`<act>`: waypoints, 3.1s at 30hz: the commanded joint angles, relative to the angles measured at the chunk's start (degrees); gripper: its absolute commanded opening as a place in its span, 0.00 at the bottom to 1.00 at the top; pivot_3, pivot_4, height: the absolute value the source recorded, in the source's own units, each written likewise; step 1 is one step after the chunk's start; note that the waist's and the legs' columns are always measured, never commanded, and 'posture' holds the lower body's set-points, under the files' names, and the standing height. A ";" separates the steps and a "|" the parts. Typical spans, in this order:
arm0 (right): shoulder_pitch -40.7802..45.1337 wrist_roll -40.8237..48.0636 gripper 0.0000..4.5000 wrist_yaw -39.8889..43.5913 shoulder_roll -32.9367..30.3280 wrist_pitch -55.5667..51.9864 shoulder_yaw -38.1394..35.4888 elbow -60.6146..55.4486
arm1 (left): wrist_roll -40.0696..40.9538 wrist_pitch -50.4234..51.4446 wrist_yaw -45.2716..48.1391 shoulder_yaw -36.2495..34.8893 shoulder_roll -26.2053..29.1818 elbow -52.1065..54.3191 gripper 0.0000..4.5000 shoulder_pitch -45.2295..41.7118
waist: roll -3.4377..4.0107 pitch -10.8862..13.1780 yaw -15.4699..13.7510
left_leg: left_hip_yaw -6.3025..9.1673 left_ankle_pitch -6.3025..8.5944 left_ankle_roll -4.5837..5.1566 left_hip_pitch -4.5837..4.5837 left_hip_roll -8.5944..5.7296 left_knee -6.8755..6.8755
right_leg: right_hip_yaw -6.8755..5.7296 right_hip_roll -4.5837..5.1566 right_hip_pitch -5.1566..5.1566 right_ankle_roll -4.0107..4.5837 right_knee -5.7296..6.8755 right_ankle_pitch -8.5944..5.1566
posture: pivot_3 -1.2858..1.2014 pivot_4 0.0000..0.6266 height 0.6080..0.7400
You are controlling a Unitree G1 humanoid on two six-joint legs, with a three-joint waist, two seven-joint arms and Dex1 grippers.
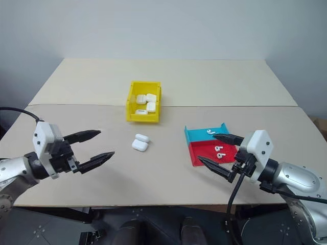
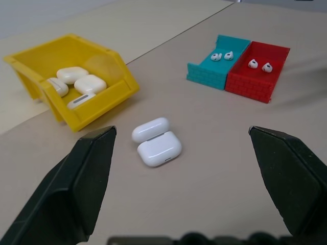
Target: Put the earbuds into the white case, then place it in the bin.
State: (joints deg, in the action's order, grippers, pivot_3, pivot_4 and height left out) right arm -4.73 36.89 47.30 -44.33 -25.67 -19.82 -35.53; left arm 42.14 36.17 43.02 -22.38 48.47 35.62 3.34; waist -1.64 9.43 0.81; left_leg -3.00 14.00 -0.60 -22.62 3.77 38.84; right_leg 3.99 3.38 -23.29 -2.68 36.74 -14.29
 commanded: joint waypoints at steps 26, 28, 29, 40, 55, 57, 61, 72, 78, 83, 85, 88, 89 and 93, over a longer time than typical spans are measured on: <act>-0.12 3.21 0.99 -7.38 1.42 -2.95 -1.02 -6.49 | 3.66 52.72 -23.77 18.62 -10.90 -4.86 1.00 -39.34 | -0.21 0.12 -0.30 | 0.19 0.05 -0.02 -0.37 -0.10 0.01 | -0.06 0.00 -0.23 -0.08 0.01 -0.03 | 0.52 0.24 1.00; -0.37 3.41 0.99 -7.65 1.70 -2.82 -0.90 -6.68 | 1.65 55.22 -25.95 20.88 -11.93 -4.88 1.00 -42.29 | -0.21 0.12 -0.15 | 0.21 0.05 -0.02 -0.42 -0.10 0.01 | -0.07 0.00 -0.26 -0.08 0.01 -0.03 | 0.52 0.24 1.00; -0.44 3.52 0.99 -7.75 1.82 -2.76 -0.84 -6.73 | 0.58 55.27 -26.82 21.37 -12.66 -4.43 1.00 -42.96 | -0.21 0.12 -0.04 | 0.22 0.05 -0.01 -0.44 -0.10 0.01 | -0.08 0.00 -0.30 -0.08 0.01 -0.03 | 0.52 0.24 1.00; -0.90 3.39 0.99 -8.53 2.46 -2.15 -0.23 -7.09 | -2.39 55.40 -28.63 23.72 -15.69 -7.58 1.00 -45.72 | -0.21 0.12 -0.07 | 0.22 0.04 -0.02 -0.48 -0.13 0.00 | -0.05 0.01 -0.37 -0.07 0.03 -0.03 | 0.52 0.24 1.00; 0.07 2.51 1.00 -9.18 3.42 -1.76 2.03 -6.46 | -11.52 22.55 -17.57 28.98 -13.26 -1.24 0.35 -29.32 | -0.20 0.11 -0.38 | 0.17 -0.01 -0.09 -0.70 -0.17 0.04 | 0.02 0.05 -0.69 -0.05 0.23 -0.01 | 0.52 0.24 1.00; 0.29 2.52 1.00 -9.12 3.34 -1.71 2.02 -6.29 | -13.52 19.31 -16.38 31.46 -13.34 -1.79 0.21 -28.71 | -0.20 0.11 -0.43 | 0.18 -0.01 -0.09 -0.71 -0.17 0.04 | 0.02 0.04 -0.70 -0.05 0.23 -0.01 | 0.52 0.24 1.00; 0.21 2.31 1.00 -9.10 3.22 -1.63 2.06 -6.34 | -15.43 17.94 -16.11 34.39 -15.03 -3.59 0.01 -29.52 | -0.20 0.11 -0.38 | 0.18 -0.01 -0.09 -0.71 -0.17 0.04 | 0.02 0.04 -0.71 -0.05 0.24 -0.01 | 0.52 0.24 1.00; -0.16 2.35 1.00 -9.30 3.07 -1.92 1.57 -6.79 | -18.37 24.81 -13.78 42.06 -13.59 -7.36 0.01 -32.49 | -0.20 0.11 0.09 | 0.19 0.00 -0.07 -0.74 -0.16 0.06 | 0.03 0.02 -0.75 -0.06 0.26 -0.02 | 0.52 0.24 1.00; 0.27 2.25 1.00 -9.55 3.25 -1.98 2.36 -6.70 | -21.55 24.05 -15.48 42.59 -15.10 -10.46 0.01 -31.58 | -0.20 0.11 -0.35 | 0.20 -0.01 -0.07 -0.71 -0.17 0.13 | 0.01 0.03 -0.69 -0.07 0.29 -0.01 | 0.52 0.24 1.00; -0.15 2.15 1.00 -9.69 3.49 -1.86 2.64 -7.06 | -24.73 22.31 -17.24 41.39 -16.22 -13.65 0.01 -30.90 | -0.20 0.11 -0.36 | 0.20 -0.01 -0.07 -0.73 -0.17 0.12 | 0.01 0.03 -0.71 -0.07 0.28 -0.01 | 0.52 0.24 1.00; -0.34 2.07 1.00 -9.77 3.60 -1.79 2.75 -7.21 | -25.39 22.26 -17.51 41.13 -16.36 -14.19 0.01 -30.57 | -0.20 0.11 -0.26 | 0.20 -0.01 -0.07 -0.74 -0.17 0.12 | 0.02 0.03 -0.72 -0.07 0.28 -0.01 | 0.52 0.24 1.00; -0.51 2.05 1.00 -9.87 3.70 -1.78 2.80 -7.43 | -25.89 22.11 -17.21 40.66 -16.07 -14.08 0.01 -30.02 | -0.20 0.11 -0.17 | 0.19 -0.01 -0.07 -0.72 -0.17 0.12 | 0.02 0.03 -0.71 -0.07 0.30 -0.01 | 0.52 0.24 1.00; -0.55 2.05 1.00 -9.94 3.74 -1.81 2.79 -7.51 | -26.04 22.28 -17.34 40.17 -15.78 -13.89 0.01 -29.73 | -0.20 0.11 -0.17 | 0.20 -0.01 -0.07 -0.71 -0.17 0.12 | 0.02 0.03 -0.71 -0.07 0.31 -0.01 | 0.52 0.24 1.00; -1.04 2.13 1.00 -10.07 3.86 -1.77 2.67 -7.86 | -26.68 23.27 -17.81 38.02 -14.16 -13.74 0.01 -28.76 | -0.20 0.11 -0.03 | 0.19 -0.01 -0.07 -0.68 -0.16 0.12 | 0.03 0.02 -0.70 -0.06 0.33 -0.01 | 0.52 0.24 1.00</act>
State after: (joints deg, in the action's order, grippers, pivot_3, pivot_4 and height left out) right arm -5.67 38.54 37.38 -40.64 -28.31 -16.33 -41.17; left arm 17.07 59.10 25.82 17.77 33.44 21.51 -25.86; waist -1.84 9.54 0.78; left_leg -2.81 13.99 -0.67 -23.30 3.61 38.96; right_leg 4.02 3.40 -23.99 -2.74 37.08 -14.30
